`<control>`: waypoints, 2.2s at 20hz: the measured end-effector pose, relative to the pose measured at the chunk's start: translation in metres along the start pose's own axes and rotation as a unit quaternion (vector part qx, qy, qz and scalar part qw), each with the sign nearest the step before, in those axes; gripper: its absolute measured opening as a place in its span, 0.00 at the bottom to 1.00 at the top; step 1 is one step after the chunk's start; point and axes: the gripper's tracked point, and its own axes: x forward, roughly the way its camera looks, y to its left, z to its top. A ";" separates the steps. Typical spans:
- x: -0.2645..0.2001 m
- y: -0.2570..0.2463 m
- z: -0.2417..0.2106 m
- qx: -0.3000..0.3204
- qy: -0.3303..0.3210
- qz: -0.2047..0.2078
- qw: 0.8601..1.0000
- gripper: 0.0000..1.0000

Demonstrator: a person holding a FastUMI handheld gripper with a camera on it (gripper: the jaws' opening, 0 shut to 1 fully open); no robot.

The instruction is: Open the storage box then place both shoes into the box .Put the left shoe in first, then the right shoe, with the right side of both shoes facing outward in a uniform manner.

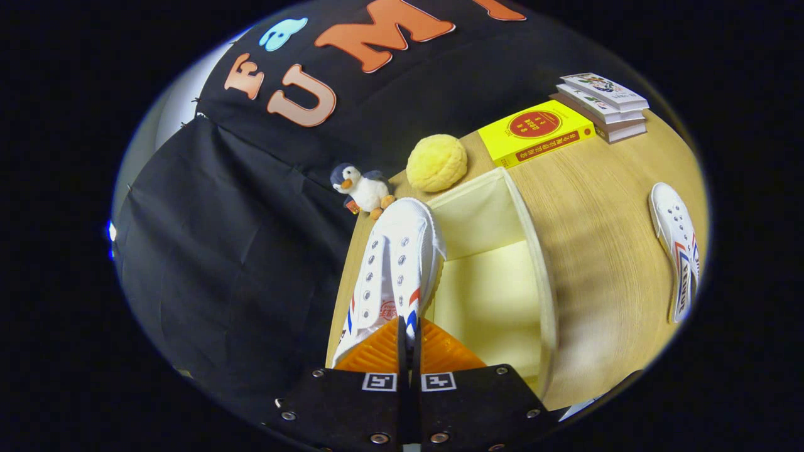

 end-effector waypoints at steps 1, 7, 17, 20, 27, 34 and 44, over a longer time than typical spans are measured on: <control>0.005 0.000 -0.004 0.001 0.003 -0.005 1.000 0.00; 0.031 -0.006 -0.024 0.000 0.026 -0.042 0.999 0.00; 0.036 -0.002 -0.022 0.016 0.019 -0.037 0.999 0.37; 0.023 0.001 -0.015 0.007 0.013 -0.029 0.999 0.76; -0.018 -0.006 0.011 -0.021 -0.016 -0.016 1.000 0.98; -0.071 -0.058 0.047 -0.014 -0.058 -0.033 0.998 0.98; -0.147 -0.190 0.090 0.030 -0.111 -0.124 0.986 0.98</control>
